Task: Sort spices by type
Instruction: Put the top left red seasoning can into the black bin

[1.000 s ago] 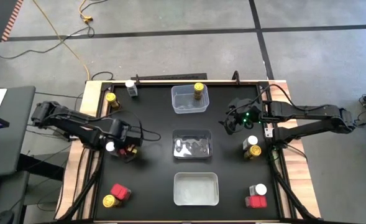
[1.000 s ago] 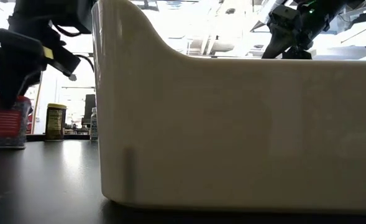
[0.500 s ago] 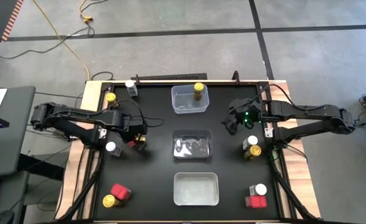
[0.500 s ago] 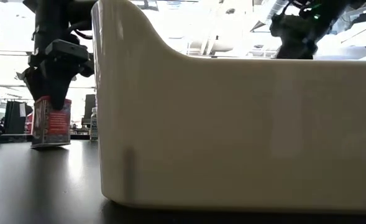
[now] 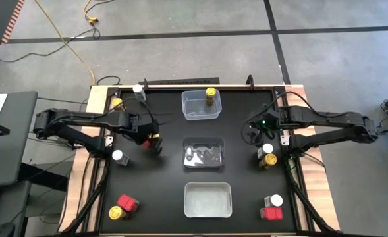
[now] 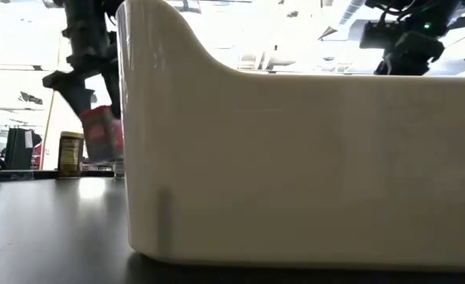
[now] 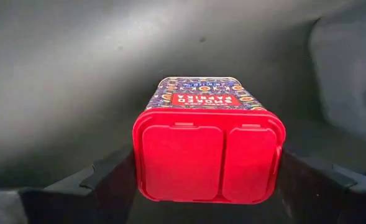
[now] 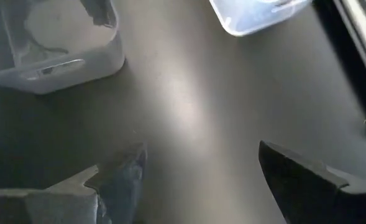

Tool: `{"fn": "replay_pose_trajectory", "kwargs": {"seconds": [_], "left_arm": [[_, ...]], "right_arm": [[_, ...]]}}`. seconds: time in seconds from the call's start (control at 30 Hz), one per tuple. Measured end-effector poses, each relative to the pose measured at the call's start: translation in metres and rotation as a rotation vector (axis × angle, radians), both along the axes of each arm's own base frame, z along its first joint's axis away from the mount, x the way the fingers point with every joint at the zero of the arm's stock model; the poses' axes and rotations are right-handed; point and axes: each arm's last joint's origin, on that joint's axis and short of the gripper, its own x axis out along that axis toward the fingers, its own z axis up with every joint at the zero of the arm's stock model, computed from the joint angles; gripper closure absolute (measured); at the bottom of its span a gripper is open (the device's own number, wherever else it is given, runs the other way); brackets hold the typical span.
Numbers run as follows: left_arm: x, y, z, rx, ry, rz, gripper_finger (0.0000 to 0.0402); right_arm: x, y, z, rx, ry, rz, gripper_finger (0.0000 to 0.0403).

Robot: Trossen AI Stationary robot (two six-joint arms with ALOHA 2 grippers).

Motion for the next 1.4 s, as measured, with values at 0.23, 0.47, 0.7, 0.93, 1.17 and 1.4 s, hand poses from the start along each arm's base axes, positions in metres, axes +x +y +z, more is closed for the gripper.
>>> {"fn": "replay_pose_trajectory", "kwargs": {"seconds": [0.23, 0.47, 0.7, 0.93, 1.17, 1.4], "left_arm": [[0.022, 0.000, 0.034, 0.020, -0.028, 0.160, 0.0089], [0.081, -0.005, 0.070, 0.076, 0.026, 0.215, 0.0089], [0.141, -0.005, 0.103, 0.098, -0.052, 0.267, 0.0089], [0.196, -0.011, 0.096, 0.033, -0.102, 0.285, 0.0089], [0.224, -0.026, 0.070, -0.058, -0.037, 0.316, 0.0089], [0.233, -0.025, 0.040, -0.068, 0.059, 0.313, 0.0088]], "right_arm": [[-0.005, -0.002, 0.003, -0.074, 0.029, 0.102, 0.0066], [-0.009, -0.005, 0.001, -0.083, 0.072, 0.113, 0.0066], [-0.014, -0.004, -0.002, -0.078, 0.139, 0.138, 0.0066], [-0.016, -0.004, -0.003, -0.071, 0.171, 0.143, 0.0066], [-0.020, -0.003, -0.004, -0.068, 0.210, 0.157, 0.0066], [-0.020, -0.003, -0.005, -0.071, 0.216, 0.167, 0.0066]]}}
